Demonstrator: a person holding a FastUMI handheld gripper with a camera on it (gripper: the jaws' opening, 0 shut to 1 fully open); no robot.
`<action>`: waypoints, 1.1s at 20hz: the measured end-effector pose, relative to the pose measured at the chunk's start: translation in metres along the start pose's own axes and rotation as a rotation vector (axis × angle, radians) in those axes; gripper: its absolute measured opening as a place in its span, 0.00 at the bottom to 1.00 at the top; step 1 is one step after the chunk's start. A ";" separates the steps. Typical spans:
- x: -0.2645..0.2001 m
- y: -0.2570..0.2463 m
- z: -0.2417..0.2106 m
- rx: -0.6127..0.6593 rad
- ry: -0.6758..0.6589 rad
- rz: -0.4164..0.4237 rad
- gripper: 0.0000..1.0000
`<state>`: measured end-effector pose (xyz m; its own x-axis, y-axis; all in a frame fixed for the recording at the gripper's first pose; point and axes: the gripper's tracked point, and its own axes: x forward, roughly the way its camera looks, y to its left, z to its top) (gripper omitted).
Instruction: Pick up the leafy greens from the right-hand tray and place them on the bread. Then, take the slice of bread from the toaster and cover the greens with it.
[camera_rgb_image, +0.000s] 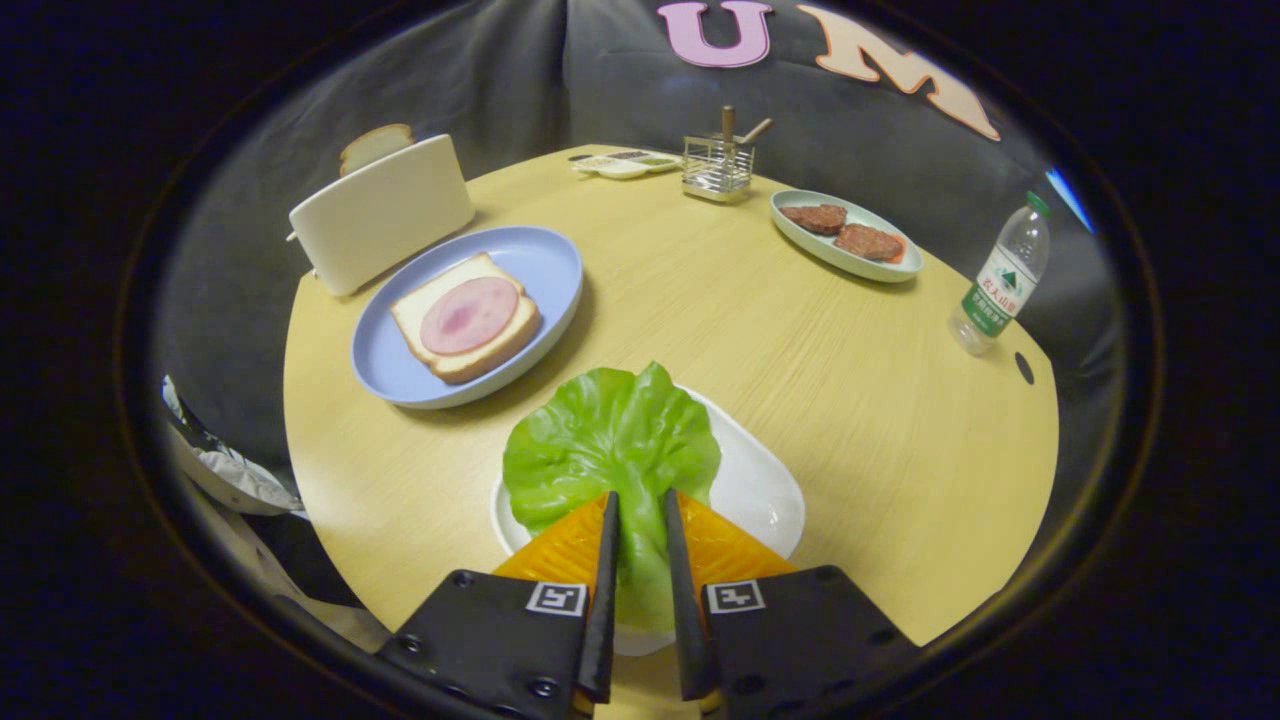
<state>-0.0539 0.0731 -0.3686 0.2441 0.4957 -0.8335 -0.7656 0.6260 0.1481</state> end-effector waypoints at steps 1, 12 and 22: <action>-0.001 0.000 -0.002 -0.002 0.009 -0.009 0.30; -0.027 0.017 0.025 0.017 -0.062 -0.072 0.29; -0.029 0.027 0.035 0.000 -0.054 -0.108 0.04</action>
<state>-0.0608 0.0967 -0.3218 0.3565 0.4573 -0.8147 -0.7334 0.6772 0.0592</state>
